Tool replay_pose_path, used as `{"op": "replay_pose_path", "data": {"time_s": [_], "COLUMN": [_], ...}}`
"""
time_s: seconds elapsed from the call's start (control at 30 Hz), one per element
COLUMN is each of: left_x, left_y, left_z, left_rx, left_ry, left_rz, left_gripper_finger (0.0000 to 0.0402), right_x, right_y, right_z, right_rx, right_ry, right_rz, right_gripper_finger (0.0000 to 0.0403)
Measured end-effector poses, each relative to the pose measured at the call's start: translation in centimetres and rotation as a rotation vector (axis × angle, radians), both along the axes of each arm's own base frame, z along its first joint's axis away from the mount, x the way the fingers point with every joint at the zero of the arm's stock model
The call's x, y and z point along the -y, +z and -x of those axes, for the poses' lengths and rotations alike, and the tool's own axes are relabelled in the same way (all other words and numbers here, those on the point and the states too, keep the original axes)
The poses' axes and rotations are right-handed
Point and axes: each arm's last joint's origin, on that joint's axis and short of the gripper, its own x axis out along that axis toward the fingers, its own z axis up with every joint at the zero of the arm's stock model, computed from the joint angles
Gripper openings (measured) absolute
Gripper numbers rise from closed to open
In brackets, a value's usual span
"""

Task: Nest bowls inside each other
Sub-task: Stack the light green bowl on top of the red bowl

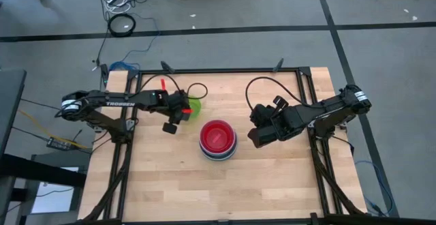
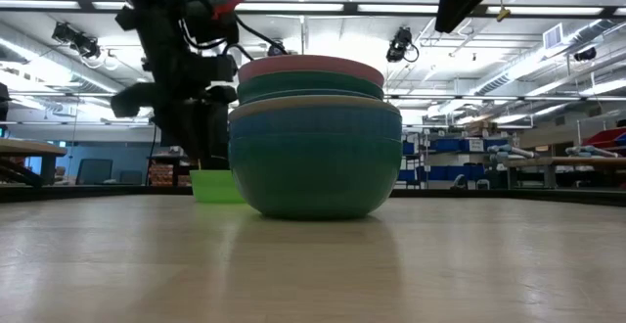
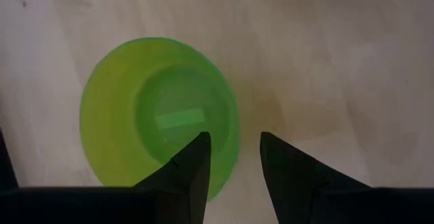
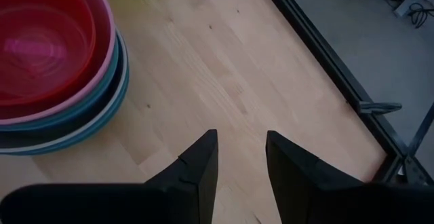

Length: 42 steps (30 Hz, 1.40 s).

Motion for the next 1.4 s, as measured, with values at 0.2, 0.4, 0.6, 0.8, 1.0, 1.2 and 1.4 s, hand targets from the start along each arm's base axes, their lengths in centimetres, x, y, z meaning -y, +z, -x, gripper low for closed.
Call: {"op": "replay_pose_path", "data": {"time_s": [0.2, 0.4, 0.6, 0.8, 1.0, 1.2, 1.4], "left_x": [-0.5, -0.9, -1.1, -1.2, 0.9, 7.9, 11.7], "left_y": [-1.3, -3.6, -4.6, 1.9, 15.3, 19.2, 15.2], "left_z": [0.1, -0.9, -1.8, -2.5, -3.8, -4.7, -7.7], "left_rx": [-0.003, -0.03, -0.076, -0.093, 0.377, 0.446, 0.325], "left_ry": [0.02, 0.037, 0.052, 0.105, -0.002, -0.208, -0.213], "left_rz": [0.031, 0.044, 0.055, -0.134, 0.043, 0.095, 0.105], "left_gripper_finger": [0.0137, 0.0136, 0.004, 0.0006, 0.0004, 0.0002, 0.0002], "right_x": [0.0, 0.0, 0.0, 0.0, 0.0, 0.4, 0.6], "right_y": [0.0, 0.0, 0.0, 0.0, 0.0, 0.0, 0.2], "right_z": [0.0, 0.0, 0.0, 0.0, 0.0, 0.9, 1.5], "right_rx": [0.002, 0.005, 0.003, 0.001, 0.001, -0.015, 0.004], "right_ry": [0.0, 0.0, 0.004, 0.006, 0.006, -0.087, -0.156], "right_rz": [-0.001, -0.002, 0.0, 0.002, 0.002, 0.038, 0.056], "right_gripper_finger": [0.0112, 0.0112, 0.0112, 0.0112, 0.0112, 0.0111, 0.011]}}
